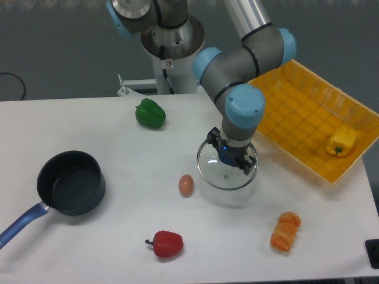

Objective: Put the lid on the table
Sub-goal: 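Hold the glass lid by its knob above the table with the gripper, then lower the held glass lid down onto the table surface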

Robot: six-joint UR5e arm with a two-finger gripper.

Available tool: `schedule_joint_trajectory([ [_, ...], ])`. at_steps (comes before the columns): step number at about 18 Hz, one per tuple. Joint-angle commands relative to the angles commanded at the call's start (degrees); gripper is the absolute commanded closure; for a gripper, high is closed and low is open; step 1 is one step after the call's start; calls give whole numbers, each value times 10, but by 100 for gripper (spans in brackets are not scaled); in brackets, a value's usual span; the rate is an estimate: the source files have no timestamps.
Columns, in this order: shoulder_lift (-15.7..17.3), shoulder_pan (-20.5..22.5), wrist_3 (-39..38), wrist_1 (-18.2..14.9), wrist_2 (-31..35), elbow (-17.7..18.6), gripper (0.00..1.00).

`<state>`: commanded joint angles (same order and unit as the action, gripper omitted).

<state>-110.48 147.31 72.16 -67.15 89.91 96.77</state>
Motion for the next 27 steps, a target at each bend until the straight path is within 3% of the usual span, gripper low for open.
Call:
schedule_joint_trajectory([
  [14,-4,0,0,2,0,0,51],
  [27,-26,-6,0,34,2,2,51],
])
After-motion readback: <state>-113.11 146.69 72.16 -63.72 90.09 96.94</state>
